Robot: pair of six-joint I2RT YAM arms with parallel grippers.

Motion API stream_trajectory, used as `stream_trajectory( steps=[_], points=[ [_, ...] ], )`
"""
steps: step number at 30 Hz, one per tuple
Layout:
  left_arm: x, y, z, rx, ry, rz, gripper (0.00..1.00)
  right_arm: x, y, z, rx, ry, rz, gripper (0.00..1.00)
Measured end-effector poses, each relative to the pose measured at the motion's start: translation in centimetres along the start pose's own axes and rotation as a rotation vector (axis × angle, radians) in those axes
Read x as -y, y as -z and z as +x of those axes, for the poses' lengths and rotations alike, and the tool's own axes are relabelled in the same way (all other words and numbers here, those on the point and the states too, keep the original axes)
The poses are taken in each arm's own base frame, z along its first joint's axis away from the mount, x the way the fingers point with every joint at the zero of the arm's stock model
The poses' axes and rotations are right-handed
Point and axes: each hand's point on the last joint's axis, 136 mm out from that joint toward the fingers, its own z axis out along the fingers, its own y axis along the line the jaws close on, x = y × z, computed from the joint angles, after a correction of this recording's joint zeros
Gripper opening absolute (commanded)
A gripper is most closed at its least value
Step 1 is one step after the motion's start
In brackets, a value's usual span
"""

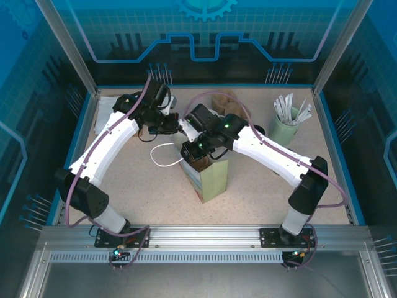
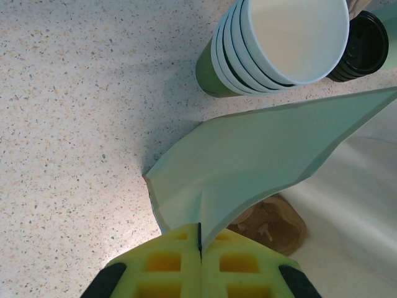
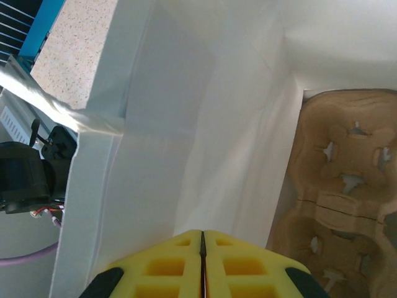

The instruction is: Pack the takeout coffee

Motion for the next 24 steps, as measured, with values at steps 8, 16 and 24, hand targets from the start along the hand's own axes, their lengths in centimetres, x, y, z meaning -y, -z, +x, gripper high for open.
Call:
stream_trajectory(
  steps=[8,16,24],
  points=[
    [-0.1,0.0,0.1,-0.001,0.001,-0.001,0.01,-0.4,0.0,0.0,-0.003,-0.003,-0.021,0.10],
    [0.0,-0.1,0.0,0.000,-0.008,0.000,0.01,0.8,-0.7,0.0,-0.009,-0.030,-0.010,0.12],
    [0.0,-0.3,0.0,0.008,-0.030,0.003,0.01,5.0,-0.4,0.6,-0.035,-0.054,0.168,0.13]
  ],
)
